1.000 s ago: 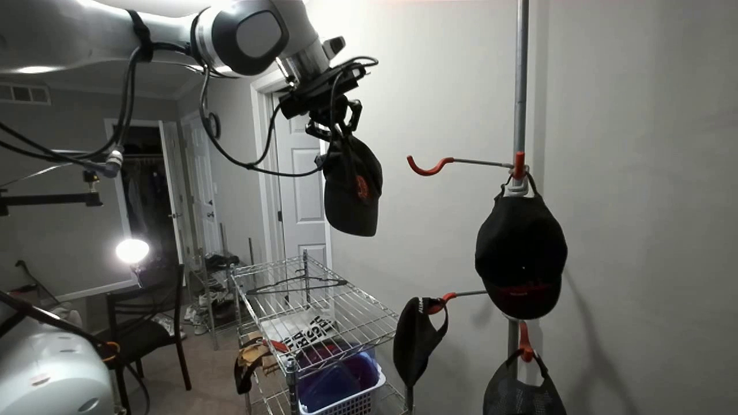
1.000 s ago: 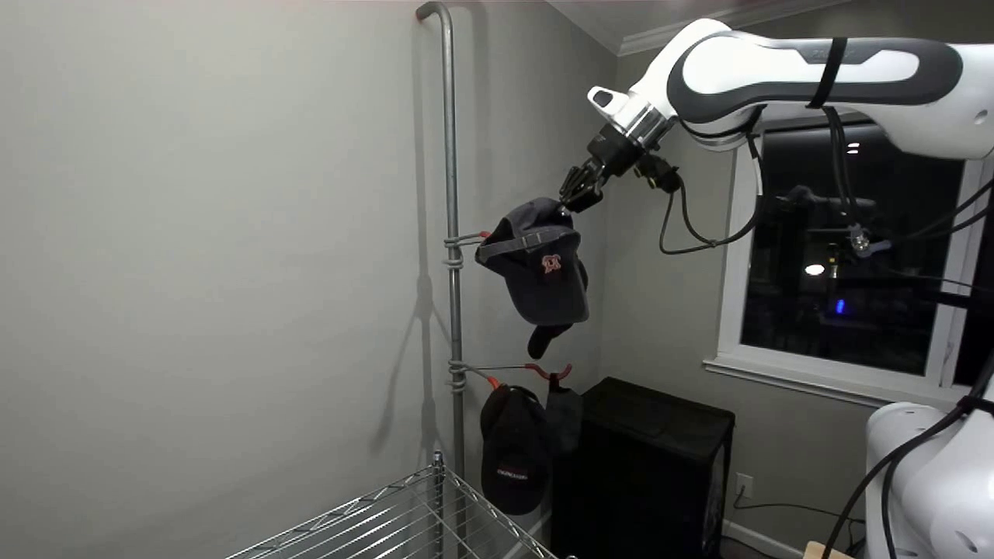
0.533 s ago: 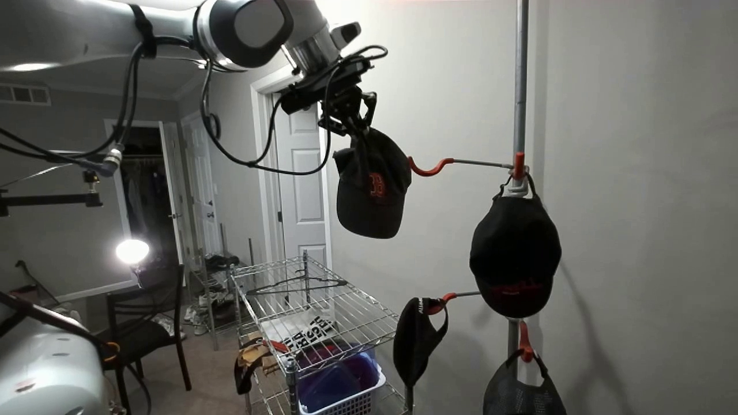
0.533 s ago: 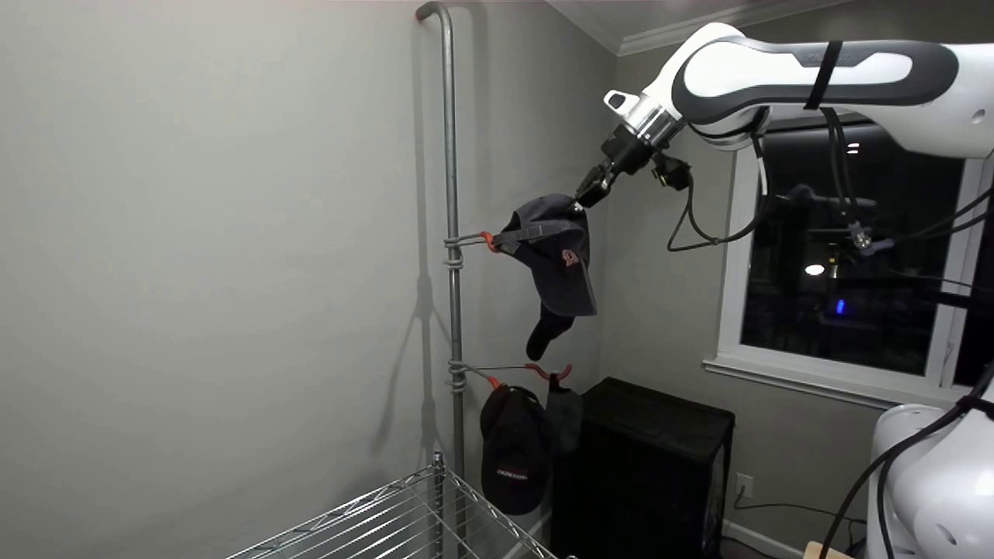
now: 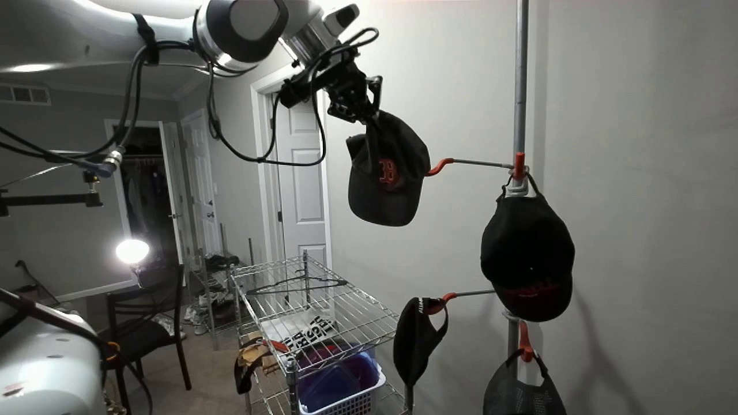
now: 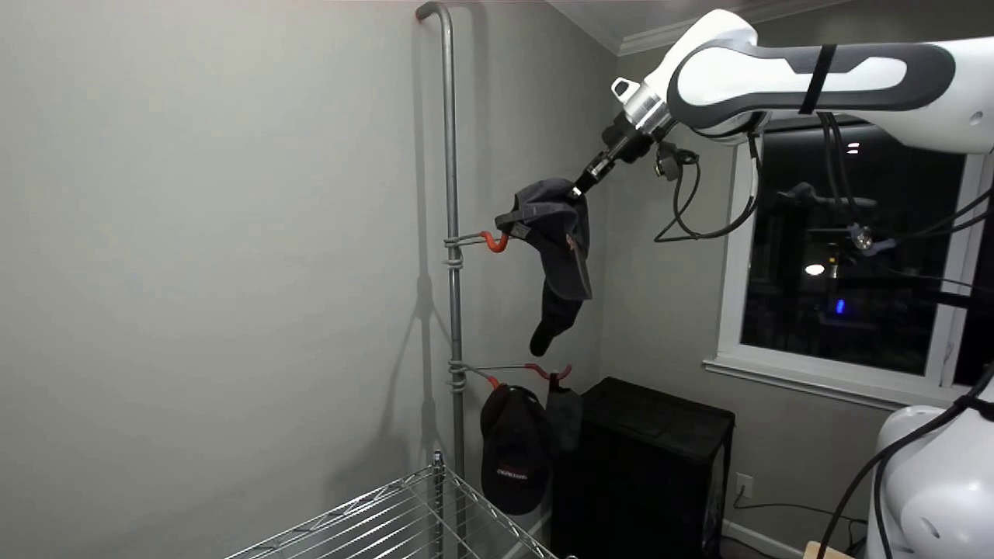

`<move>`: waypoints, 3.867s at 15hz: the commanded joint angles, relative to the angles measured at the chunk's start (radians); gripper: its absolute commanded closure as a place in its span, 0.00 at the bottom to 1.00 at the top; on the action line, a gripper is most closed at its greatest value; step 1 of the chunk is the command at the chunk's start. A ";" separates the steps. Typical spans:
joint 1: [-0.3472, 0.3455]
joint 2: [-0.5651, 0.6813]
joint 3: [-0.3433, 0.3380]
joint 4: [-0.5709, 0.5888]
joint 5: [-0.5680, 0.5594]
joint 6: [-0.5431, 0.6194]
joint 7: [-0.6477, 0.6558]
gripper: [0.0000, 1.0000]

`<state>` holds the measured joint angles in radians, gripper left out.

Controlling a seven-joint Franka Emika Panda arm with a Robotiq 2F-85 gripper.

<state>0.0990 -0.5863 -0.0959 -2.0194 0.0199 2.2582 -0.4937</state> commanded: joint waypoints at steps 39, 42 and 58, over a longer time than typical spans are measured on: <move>-0.131 0.099 0.124 -0.119 -0.349 0.036 0.345 0.02; -0.101 0.037 0.037 -0.228 -0.310 0.077 0.195 0.00; 0.105 -0.448 -0.287 -0.670 -0.151 0.190 -0.513 0.00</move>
<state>0.1747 -0.9772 -0.3581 -2.6439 -0.1761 2.4160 -0.9297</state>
